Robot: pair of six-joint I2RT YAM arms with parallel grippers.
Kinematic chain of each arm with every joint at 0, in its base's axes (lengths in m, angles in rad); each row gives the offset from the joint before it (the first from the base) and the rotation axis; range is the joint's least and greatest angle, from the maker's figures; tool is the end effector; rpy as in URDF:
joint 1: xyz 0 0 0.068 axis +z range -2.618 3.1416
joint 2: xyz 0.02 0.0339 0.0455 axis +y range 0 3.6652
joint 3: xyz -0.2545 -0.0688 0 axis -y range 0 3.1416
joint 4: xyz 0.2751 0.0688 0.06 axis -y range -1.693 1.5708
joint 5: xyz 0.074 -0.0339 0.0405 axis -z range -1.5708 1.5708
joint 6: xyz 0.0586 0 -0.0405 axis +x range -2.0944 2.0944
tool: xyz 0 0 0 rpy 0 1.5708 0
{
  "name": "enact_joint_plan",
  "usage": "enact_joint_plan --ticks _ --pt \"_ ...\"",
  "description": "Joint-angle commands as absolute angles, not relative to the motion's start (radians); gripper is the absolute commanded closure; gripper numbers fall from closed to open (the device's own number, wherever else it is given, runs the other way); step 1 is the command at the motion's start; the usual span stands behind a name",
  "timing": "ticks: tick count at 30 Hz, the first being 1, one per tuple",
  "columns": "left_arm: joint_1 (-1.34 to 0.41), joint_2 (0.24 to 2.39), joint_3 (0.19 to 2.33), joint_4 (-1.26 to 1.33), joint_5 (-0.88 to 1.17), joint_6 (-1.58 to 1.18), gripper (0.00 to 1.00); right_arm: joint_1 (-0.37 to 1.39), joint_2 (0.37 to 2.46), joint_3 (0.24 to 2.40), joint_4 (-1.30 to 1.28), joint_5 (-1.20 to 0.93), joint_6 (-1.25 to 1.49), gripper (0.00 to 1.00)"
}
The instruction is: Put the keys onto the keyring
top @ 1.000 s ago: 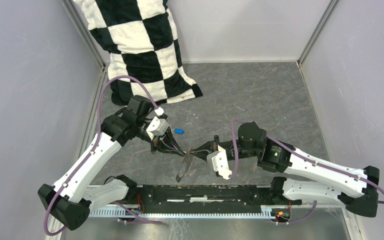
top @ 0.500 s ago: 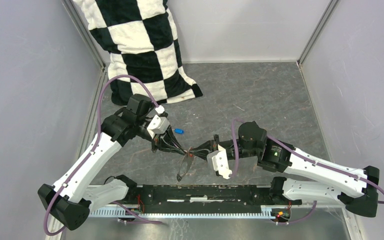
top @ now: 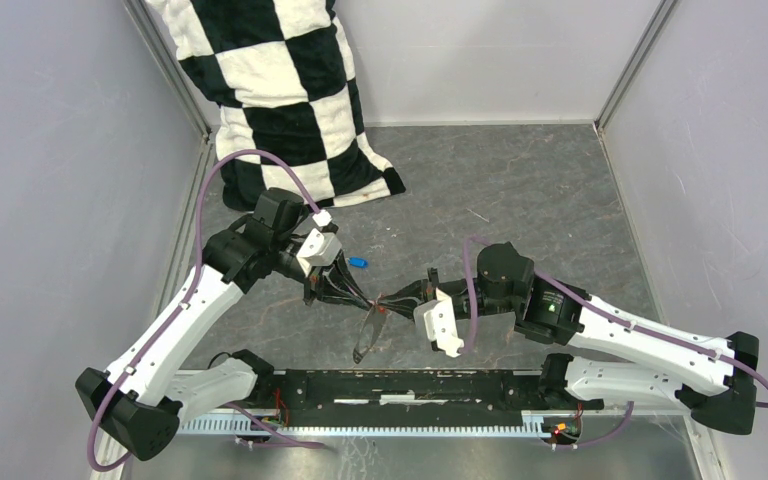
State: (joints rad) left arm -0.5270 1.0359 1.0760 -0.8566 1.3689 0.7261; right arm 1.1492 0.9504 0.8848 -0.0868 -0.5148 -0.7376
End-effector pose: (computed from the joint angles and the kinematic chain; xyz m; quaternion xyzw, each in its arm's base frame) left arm 0.1625 -0.1610 0.3409 0.6110 0.4470 -0.5565 0.3423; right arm 0.0858 0.2619 0.3434 -0.6914 0.2966 0.3178 0.5770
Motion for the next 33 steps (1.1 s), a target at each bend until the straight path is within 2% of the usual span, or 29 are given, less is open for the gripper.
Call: enact_joint_plan --ticks 1,26,33 --pt "-0.525 1.021 1.076 -0.807 1.347 0.704 0.98 1.152 0.941 0.933 -0.039 -0.536 -0.726 1.0" --pt "-0.525 0.983 1.076 -0.801 1.321 0.745 0.98 1.149 1.023 1.009 -0.128 -0.523 -0.738 1.0" --pt "-0.525 0.939 1.079 -0.868 1.322 0.861 0.98 1.095 0.98 0.999 -0.167 -0.539 -0.737 1.0"
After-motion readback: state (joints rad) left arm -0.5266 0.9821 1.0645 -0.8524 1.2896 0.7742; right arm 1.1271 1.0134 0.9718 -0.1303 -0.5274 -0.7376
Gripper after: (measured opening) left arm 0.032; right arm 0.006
